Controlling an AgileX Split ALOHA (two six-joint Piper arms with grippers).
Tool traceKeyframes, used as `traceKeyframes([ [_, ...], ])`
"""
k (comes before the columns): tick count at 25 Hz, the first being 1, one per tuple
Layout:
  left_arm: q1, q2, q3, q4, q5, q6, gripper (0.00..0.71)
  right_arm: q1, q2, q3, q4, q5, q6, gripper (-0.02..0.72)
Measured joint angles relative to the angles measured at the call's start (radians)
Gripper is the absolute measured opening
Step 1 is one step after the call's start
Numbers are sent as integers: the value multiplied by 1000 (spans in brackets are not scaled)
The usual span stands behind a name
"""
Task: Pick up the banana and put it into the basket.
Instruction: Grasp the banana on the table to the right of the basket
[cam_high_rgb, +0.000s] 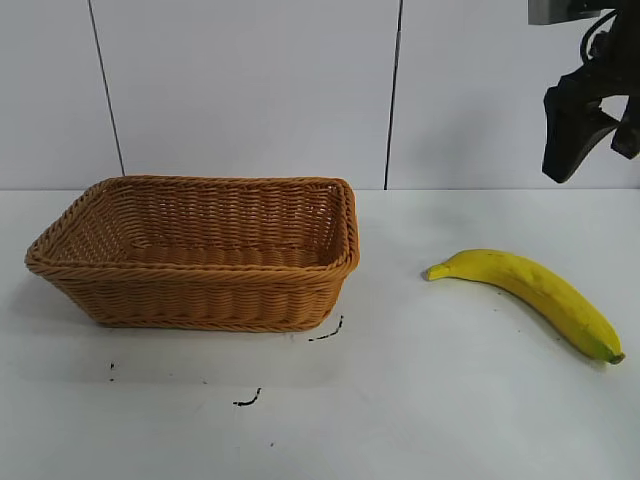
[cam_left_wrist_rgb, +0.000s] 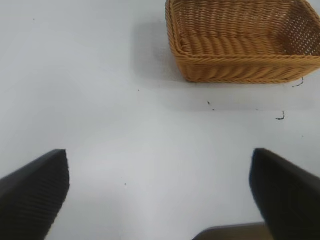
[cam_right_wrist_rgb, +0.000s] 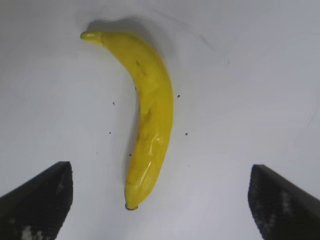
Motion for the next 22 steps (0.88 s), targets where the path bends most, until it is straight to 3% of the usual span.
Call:
traceKeyframes([
  [22,0,0,0,0,0,0,695,0,232,0,3,-127,6,676],
])
